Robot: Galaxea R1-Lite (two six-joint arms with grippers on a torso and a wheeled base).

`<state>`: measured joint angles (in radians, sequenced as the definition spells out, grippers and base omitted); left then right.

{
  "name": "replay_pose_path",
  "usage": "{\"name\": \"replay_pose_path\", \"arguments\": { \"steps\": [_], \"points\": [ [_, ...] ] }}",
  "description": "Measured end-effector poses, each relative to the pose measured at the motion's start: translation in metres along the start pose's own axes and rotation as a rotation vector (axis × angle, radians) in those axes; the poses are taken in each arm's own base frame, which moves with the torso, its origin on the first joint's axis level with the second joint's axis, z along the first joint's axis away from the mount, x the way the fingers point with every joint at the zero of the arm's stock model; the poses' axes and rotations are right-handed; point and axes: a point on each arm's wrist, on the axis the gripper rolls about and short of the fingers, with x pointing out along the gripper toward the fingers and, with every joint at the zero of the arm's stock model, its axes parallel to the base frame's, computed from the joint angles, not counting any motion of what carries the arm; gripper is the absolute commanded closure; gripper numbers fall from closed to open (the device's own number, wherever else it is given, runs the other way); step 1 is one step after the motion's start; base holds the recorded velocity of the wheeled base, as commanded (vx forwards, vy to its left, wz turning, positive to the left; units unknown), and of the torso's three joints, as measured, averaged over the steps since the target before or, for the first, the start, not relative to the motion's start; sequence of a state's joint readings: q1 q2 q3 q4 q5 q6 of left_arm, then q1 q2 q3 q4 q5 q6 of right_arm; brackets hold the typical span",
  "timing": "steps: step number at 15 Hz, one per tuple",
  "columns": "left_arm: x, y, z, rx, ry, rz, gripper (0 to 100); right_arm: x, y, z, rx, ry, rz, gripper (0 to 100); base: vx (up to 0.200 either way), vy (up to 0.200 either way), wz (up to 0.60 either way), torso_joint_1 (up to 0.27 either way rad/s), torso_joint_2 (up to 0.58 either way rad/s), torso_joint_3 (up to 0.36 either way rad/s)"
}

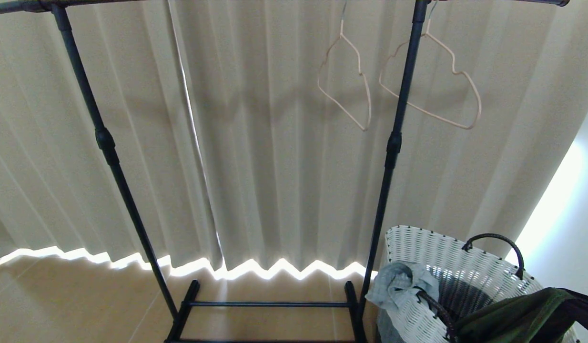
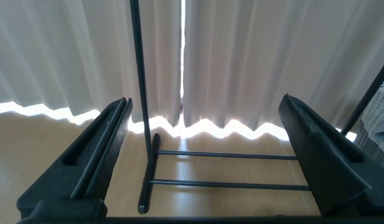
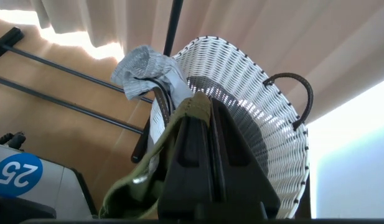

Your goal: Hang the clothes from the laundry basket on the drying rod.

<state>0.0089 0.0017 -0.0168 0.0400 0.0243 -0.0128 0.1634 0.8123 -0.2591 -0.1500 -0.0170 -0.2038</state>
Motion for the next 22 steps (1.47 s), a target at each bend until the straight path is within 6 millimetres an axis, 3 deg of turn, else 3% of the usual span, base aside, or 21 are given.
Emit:
{"name": "replay_pose_path", "arguments": {
  "steps": [17,22],
  "points": [
    [0.0,-0.0001,0.0,0.005,0.0,-0.004,0,-0.0013,0.0014,-0.0019,0.001,-0.011,0.054,100,0.0,0.0,0.0,0.0,0.0,0.0],
    [0.0,-0.0001,0.0001,0.005,0.0,-0.007,0,-0.0036,0.0022,-0.0059,0.001,0.0,0.055,100,-0.2,0.0,0.0,0.004,0.0,0.0]
  ]
}}
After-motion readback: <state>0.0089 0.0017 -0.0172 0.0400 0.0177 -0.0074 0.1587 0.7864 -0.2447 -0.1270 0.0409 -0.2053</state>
